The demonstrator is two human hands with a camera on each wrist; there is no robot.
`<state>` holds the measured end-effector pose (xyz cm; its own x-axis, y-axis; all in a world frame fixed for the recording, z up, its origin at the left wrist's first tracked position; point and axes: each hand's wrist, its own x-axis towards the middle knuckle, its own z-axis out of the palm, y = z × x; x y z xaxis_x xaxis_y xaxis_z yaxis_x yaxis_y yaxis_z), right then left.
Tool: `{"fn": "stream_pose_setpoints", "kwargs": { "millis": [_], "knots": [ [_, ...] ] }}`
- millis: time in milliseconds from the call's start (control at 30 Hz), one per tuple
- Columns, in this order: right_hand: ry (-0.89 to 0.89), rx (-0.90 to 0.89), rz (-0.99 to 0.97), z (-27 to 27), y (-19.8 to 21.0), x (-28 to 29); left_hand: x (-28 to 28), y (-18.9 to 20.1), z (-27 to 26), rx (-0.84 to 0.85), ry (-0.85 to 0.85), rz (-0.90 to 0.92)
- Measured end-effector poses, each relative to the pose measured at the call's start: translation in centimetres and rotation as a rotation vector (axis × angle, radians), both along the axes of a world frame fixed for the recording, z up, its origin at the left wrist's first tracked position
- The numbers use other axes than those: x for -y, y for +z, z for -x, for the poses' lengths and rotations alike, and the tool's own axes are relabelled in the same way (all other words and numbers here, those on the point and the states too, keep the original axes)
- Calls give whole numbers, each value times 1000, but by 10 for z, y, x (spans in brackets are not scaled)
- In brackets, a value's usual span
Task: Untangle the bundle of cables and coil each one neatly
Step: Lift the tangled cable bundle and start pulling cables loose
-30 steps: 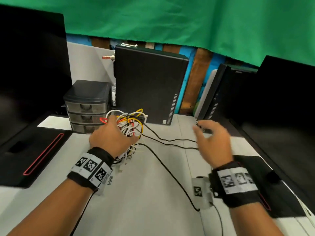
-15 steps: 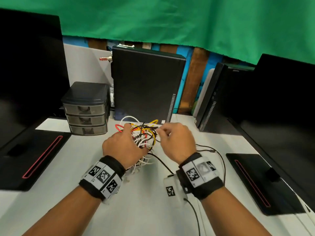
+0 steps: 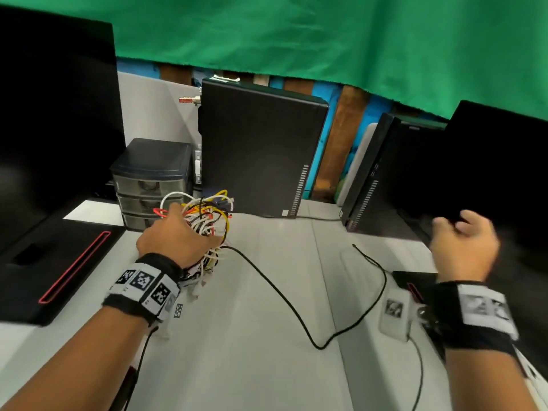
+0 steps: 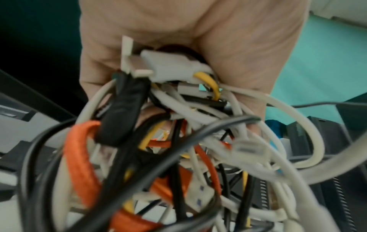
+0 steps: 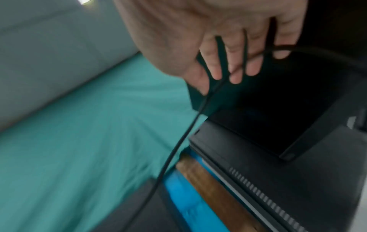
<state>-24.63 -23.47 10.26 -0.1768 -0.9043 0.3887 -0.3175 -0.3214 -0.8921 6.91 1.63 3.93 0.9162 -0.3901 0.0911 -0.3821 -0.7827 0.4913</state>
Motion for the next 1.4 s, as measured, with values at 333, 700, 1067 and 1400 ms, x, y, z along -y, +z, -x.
{"fn": "stream_pose_setpoints", "kwargs": {
  "millis": [333,700,1067,1400],
  "knots": [
    [833,-575,-126,-129,-29,-111,18,11,58,152,-184,17],
    [1095,-248,-57,-74,10,-129,13,-6,23,-58,-113,-36],
    [754,-683,101,-67,-9,-114,8,-9,0,-547,-83,395],
    [930,-539,-197,-93,-30,-121,18,-3,20,-626,-246,390]
  ]
}}
